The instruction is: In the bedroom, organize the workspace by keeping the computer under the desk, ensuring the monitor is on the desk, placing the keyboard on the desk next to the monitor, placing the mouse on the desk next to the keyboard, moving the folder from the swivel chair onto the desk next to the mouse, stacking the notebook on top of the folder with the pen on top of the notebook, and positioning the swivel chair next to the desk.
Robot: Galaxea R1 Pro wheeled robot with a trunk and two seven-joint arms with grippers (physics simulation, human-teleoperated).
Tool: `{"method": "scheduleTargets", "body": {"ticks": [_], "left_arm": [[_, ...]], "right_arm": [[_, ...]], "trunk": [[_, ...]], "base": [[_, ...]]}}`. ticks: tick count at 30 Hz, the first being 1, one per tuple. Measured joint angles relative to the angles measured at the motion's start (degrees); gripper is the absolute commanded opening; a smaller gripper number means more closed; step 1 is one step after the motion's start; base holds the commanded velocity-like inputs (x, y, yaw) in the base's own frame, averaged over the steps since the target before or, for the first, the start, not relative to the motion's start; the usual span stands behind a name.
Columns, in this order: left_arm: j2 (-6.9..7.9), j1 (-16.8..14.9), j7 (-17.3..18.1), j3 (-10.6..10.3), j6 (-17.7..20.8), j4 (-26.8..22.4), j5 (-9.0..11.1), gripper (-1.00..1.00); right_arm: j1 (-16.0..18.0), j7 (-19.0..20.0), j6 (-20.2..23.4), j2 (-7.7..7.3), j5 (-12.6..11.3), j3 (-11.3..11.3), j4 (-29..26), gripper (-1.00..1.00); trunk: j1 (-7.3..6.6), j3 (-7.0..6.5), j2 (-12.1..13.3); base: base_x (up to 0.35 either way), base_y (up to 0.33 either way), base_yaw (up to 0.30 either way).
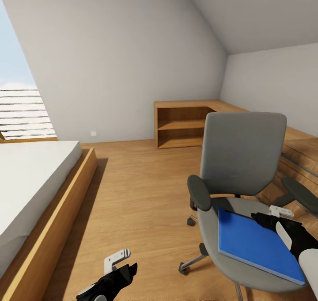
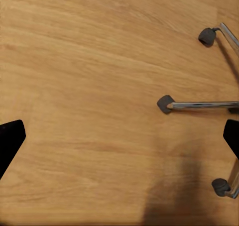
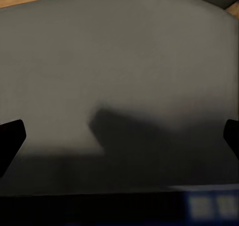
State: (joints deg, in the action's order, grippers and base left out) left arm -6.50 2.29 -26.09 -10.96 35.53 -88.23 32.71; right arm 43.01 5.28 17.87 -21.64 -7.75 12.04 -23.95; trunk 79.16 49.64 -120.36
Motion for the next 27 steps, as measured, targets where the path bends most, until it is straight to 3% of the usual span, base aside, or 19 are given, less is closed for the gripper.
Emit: {"method": "scheduleTargets", "body": {"ticks": [27], "left_arm": [[0.0,0.0,0.0,0.0,0.0,-0.01,0.06,1.0]], "right_arm": [[-0.05,-0.03,-0.01,0.0,0.07,0.07,0.31,1.0]], "trunk": [[0.0,0.01,0.0]], "base": [[-0.083,0.0,0.0]]}}
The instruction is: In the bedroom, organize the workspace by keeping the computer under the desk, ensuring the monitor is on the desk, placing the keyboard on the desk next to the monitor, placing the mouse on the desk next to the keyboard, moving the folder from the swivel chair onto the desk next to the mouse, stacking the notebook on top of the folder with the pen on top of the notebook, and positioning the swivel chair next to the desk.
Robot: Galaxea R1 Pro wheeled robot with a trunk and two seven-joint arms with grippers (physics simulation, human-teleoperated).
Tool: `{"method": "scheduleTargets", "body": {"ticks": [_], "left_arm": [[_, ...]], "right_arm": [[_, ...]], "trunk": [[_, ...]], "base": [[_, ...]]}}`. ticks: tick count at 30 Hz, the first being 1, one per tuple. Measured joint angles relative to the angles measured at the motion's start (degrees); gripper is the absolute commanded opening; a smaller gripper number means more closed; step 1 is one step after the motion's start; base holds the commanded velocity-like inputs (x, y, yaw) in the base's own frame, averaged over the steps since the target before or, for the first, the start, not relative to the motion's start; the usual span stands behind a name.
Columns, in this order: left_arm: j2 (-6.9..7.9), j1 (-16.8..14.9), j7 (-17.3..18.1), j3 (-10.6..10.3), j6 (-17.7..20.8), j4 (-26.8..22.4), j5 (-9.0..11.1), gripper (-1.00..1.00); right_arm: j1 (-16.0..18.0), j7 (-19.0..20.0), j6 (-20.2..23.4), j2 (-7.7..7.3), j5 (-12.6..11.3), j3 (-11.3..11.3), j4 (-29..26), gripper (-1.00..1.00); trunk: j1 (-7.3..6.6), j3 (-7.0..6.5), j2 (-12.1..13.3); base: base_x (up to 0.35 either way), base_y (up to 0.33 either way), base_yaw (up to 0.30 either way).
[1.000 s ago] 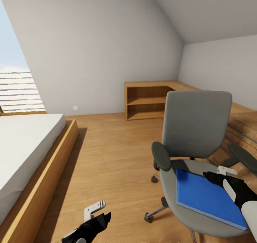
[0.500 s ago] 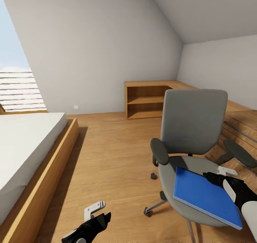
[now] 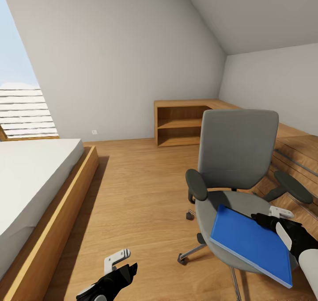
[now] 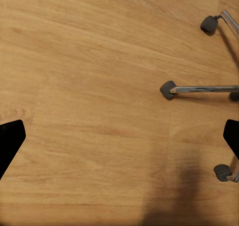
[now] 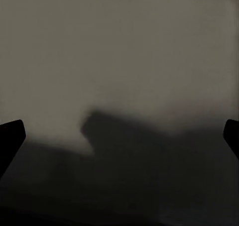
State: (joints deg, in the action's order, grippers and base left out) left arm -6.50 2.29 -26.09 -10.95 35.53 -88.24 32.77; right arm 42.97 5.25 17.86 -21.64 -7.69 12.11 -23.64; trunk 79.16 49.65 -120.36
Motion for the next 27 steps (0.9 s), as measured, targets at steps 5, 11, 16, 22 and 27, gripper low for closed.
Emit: {"method": "scheduleTargets", "body": {"ticks": [5,11,16,22,27], "left_arm": [[0.0,0.0,0.0,0.0,0.0,0.01,0.01,1.0],[0.0,0.0,0.0,0.0,0.0,0.06,0.02,1.0],[0.0,0.0,0.0,0.0,0.0,0.08,0.03,1.0],[0.0,0.0,0.0,0.0,0.0,0.09,0.03,1.0],[0.0,0.0,0.0,0.0,0.0,0.09,0.03,1.0]], "right_arm": [[0.0,0.0,0.0,0.0,0.0,0.0,0.0,1.0],[0.01,0.0,0.0,0.0,-0.03,0.01,-0.01,1.0],[0.0,0.0,0.0,0.0,0.0,0.0,0.0,1.0],[0.0,0.0,0.0,0.0,0.0,0.0,0.0,1.0],[0.0,0.0,0.0,0.0,0.0,0.0,0.0,1.0]], "trunk": [[0.0,0.0,0.0],[0.02,0.0,0.0],[0.01,0.0,0.0],[0.0,0.0,0.0],[0.0,0.0,0.0]], "base": [[-0.007,0.0,0.0],[-0.181,0.0,0.0],[-0.099,0.0,0.0],[-0.019,0.0,0.0],[-0.004,0.0,0.0]]}}
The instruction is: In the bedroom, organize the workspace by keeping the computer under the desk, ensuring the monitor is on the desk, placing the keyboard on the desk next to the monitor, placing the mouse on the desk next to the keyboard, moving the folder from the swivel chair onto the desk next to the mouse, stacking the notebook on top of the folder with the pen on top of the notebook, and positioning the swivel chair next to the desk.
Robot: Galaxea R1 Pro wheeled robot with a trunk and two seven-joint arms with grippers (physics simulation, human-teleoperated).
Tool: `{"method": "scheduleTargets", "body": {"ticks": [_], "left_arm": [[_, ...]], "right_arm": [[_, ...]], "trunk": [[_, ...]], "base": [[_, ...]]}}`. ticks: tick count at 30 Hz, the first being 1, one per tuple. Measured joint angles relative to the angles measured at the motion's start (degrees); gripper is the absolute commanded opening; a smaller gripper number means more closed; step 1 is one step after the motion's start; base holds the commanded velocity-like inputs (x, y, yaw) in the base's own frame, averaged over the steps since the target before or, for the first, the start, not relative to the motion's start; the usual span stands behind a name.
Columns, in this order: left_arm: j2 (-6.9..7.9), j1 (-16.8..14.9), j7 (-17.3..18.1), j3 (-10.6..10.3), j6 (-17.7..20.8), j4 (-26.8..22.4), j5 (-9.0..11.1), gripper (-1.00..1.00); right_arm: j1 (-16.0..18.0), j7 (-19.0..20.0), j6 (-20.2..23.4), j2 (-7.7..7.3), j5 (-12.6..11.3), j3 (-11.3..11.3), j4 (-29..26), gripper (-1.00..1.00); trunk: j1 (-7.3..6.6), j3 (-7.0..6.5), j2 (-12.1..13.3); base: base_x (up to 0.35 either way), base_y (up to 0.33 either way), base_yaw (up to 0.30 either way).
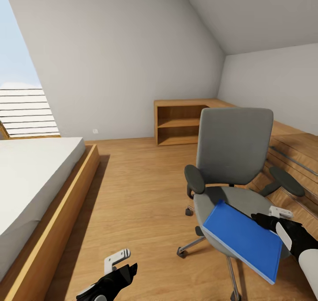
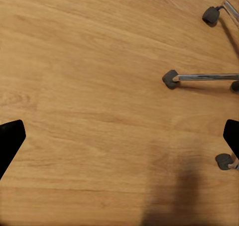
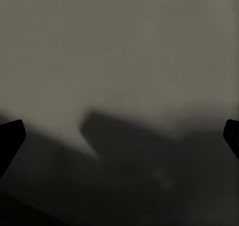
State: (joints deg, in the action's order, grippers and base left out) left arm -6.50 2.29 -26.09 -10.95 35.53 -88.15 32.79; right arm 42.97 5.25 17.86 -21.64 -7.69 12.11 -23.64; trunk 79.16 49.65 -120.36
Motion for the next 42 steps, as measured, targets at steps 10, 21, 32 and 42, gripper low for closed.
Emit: {"method": "scheduleTargets", "body": {"ticks": [10,21,32,42], "left_arm": [[0.0,0.0,0.0,0.0,0.0,0.0,-0.01,1.0],[0.0,0.0,0.0,0.0,0.0,0.0,-0.01,1.0],[0.0,0.0,0.0,0.0,0.0,0.11,-0.01,1.0],[0.0,0.0,0.0,0.0,0.0,0.74,-0.01,1.0]], "right_arm": [[0.0,0.0,0.0,0.0,0.0,0.0,-0.01,1.0],[0.0,0.0,0.0,0.0,-0.01,0.0,-0.09,1.0],[0.0,0.0,0.0,0.0,-0.01,0.0,-0.09,1.0],[0.0,0.08,0.0,0.0,-0.05,0.0,-0.2,1.0]], "trunk": [[0.0,-0.05,0.0],[0.0,-0.91,0.0],[0.0,-1.86,0.0],[0.0,-2.73,0.0]], "base": [[0.0,0.0,-0.004],[0.0,0.0,-0.059],[0.0,0.0,-0.065],[0.0,0.0,-0.065]]}}
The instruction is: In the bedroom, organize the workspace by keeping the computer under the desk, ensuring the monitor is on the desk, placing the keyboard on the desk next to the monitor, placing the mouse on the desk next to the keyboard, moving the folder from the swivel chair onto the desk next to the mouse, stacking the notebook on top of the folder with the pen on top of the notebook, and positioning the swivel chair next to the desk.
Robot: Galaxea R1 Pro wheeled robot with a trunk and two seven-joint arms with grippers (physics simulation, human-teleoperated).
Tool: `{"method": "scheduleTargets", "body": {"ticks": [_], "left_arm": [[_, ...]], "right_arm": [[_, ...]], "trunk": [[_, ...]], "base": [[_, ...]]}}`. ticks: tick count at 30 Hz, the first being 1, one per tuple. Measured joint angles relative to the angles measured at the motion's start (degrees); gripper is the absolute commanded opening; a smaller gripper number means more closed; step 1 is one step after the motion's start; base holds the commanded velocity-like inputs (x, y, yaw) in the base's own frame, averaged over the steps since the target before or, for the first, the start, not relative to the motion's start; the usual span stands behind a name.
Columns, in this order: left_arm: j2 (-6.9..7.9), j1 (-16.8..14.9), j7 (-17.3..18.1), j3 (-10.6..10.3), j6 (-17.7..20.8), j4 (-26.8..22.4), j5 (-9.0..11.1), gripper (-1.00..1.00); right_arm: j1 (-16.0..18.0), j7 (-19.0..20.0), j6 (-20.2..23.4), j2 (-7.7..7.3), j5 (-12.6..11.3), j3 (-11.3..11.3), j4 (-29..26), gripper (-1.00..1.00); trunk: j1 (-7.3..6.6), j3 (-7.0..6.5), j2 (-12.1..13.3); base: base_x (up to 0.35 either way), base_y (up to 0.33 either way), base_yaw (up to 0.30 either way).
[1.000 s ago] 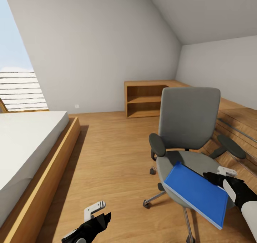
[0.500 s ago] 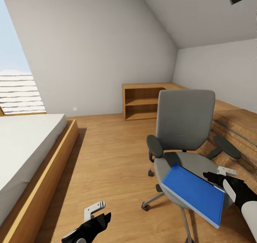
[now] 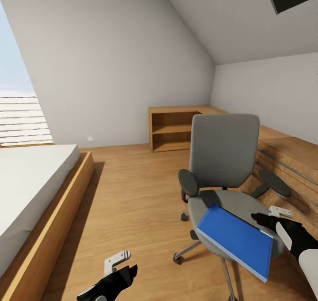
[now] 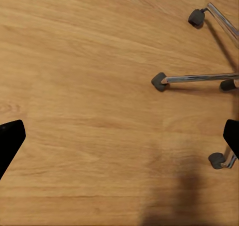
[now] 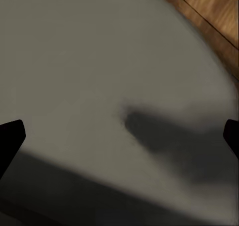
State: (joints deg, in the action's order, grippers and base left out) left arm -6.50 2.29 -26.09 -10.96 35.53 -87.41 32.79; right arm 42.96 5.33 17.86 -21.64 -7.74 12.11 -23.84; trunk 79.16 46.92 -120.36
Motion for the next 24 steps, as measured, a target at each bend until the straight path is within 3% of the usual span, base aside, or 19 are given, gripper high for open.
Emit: {"method": "scheduleTargets", "body": {"ticks": [15,24], "left_arm": [[0.0,0.0,0.0,0.02,0.0,0.44,0.0,1.0],[0.0,0.0,0.0,0.19,0.0,0.64,0.01,1.0]], "right_arm": [[-0.08,0.09,1.63,0.0,-0.16,0.04,-1.15,1.0],[-0.99,0.27,7.02,0.1,-0.54,0.19,-9.48,1.0]], "trunk": [[0.0,-1.3,0.0],[0.0,-2.08,0.0]], "base": [[0.0,0.0,-0.065],[0.0,0.0,-0.048]]}}
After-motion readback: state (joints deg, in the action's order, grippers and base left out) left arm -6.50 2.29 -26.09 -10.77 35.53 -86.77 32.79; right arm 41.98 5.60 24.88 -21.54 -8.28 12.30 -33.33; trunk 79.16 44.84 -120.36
